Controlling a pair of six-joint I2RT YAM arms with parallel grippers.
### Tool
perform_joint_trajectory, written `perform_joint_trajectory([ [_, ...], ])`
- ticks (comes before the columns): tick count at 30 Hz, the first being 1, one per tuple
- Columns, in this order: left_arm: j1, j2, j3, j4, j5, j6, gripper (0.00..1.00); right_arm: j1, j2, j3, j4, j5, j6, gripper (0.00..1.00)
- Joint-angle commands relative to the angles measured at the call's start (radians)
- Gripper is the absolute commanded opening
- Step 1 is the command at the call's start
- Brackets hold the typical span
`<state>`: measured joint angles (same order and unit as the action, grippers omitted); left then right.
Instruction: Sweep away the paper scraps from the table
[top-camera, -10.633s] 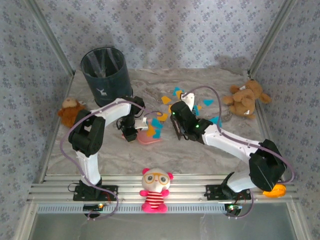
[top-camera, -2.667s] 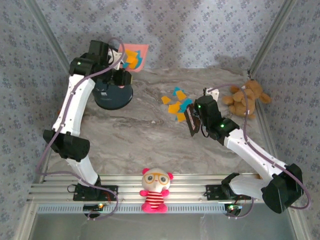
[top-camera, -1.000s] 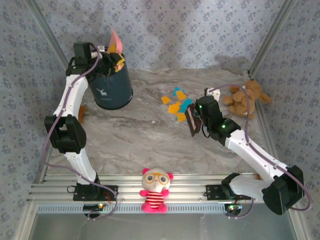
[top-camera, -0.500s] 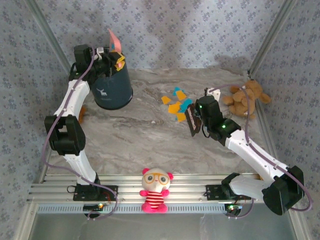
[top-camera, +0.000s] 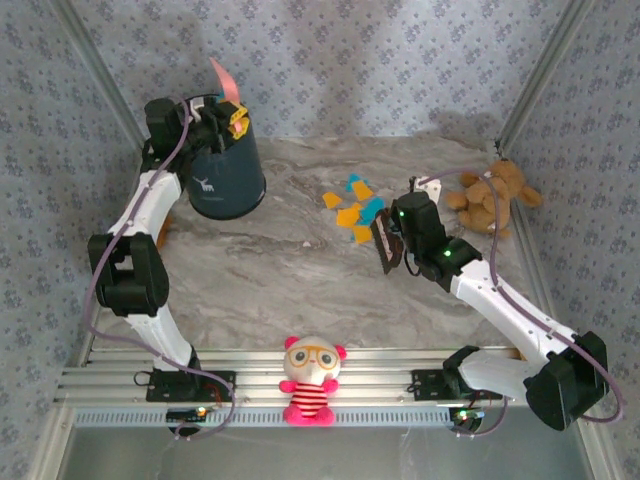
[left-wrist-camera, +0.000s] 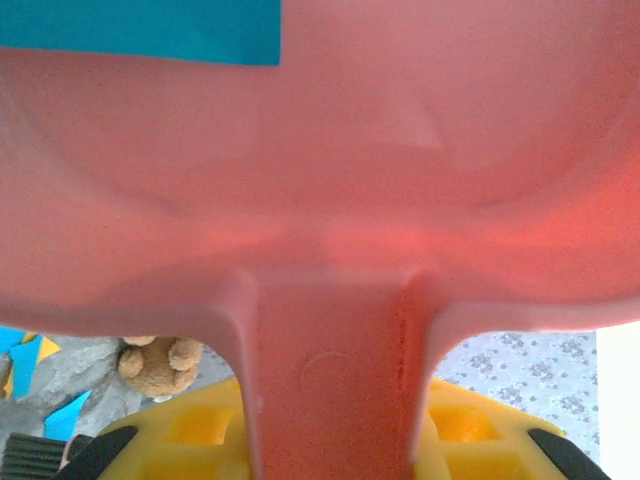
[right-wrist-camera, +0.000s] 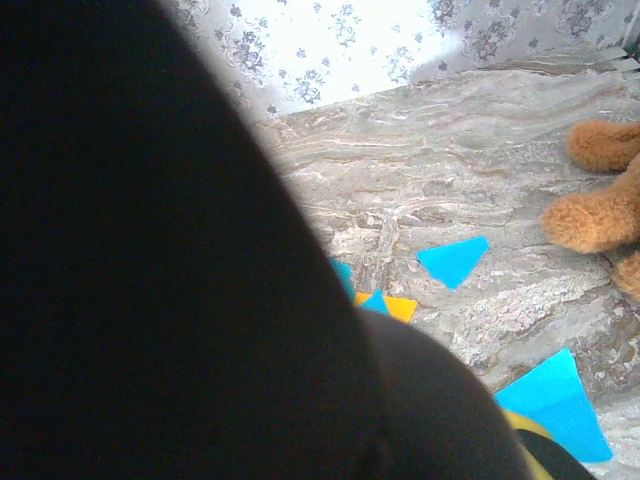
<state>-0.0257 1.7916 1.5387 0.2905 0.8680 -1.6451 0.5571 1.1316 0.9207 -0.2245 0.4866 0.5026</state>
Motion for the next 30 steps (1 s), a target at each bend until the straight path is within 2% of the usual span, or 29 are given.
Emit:
perform_joint_trajectory([
  [1,0.01,-0.064,-0.017,0.127,0.005,-0.066,0.0,-0.006,-0.026,0.008,0.0,0.013,0.011,0.0],
  [10,0.012,-0.069,-0.104,0.356,-0.028,-0.237,0.0,-0.007,-0.026,0.007,0.001,0.013,0.011,0.0],
  [15,0.011,-0.058,-0.154,0.547,-0.073,-0.389,0.0,-0.007,-0.026,0.009,-0.001,0.013,0.011,0.0],
  [18,0.012,-0.066,-0.166,0.568,-0.083,-0.408,0.0,-0.008,-0.026,0.006,-0.001,0.012,0.012,0.0],
  [25,0.012,-0.09,-0.147,0.479,-0.055,-0.337,0.0,-0.007,-0.03,0.005,-0.002,0.011,0.014,0.0],
  [27,0.014,-0.111,-0.124,0.355,-0.028,-0.23,0.0,-0.008,-0.03,0.004,-0.002,0.011,0.014,0.0],
  [30,0.019,-0.16,-0.066,0.035,-0.022,0.034,0.0,-0.007,-0.036,0.003,0.0,0.01,0.014,0.0],
])
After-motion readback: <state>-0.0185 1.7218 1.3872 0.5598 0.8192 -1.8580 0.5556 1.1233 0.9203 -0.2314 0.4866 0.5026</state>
